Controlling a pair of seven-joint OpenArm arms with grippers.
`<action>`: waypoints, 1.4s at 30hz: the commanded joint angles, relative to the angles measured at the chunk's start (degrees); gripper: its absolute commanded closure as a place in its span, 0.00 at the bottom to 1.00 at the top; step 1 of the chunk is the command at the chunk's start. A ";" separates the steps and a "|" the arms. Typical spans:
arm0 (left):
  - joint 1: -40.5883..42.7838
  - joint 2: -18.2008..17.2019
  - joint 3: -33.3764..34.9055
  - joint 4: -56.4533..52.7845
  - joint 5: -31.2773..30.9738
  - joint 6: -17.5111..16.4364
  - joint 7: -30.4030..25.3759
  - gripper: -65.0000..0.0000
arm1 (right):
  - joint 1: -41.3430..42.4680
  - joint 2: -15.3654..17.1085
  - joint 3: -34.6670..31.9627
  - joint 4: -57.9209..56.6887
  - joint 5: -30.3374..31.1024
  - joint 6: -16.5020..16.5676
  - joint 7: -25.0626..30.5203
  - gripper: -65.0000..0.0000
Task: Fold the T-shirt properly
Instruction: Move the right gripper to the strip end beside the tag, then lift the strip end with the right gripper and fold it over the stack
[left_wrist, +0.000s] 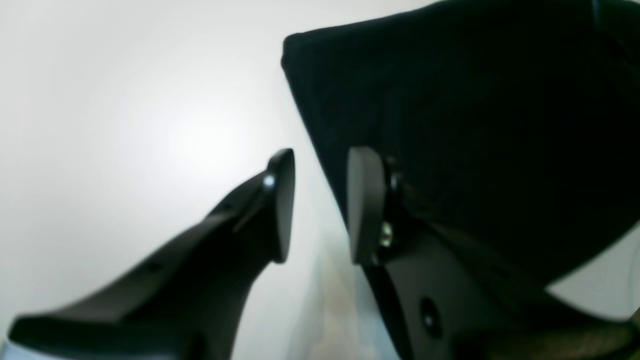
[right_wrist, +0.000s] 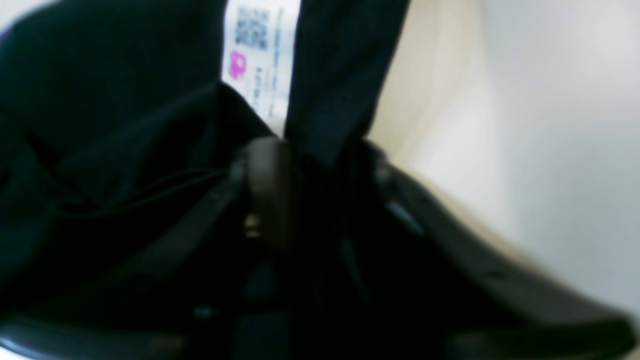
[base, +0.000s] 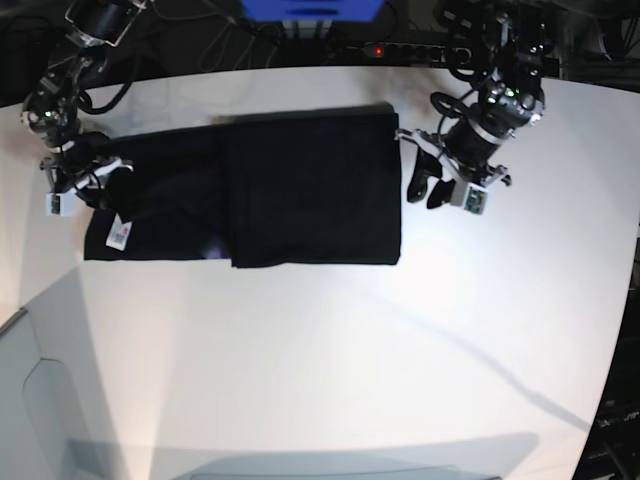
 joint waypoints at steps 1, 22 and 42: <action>-0.15 -0.39 -0.56 0.83 -0.33 -0.29 -1.32 0.73 | -0.19 0.32 -0.45 -1.13 -3.10 0.97 -4.41 0.82; -7.88 1.28 -0.65 -17.89 -0.33 0.06 -1.23 0.73 | -2.91 -5.22 -3.00 27.35 -3.01 0.97 -5.12 1.00; -13.16 4.71 -0.38 -21.15 -0.33 0.24 -1.06 0.73 | -7.04 -11.02 -40.10 37.02 -3.10 0.97 -4.50 1.00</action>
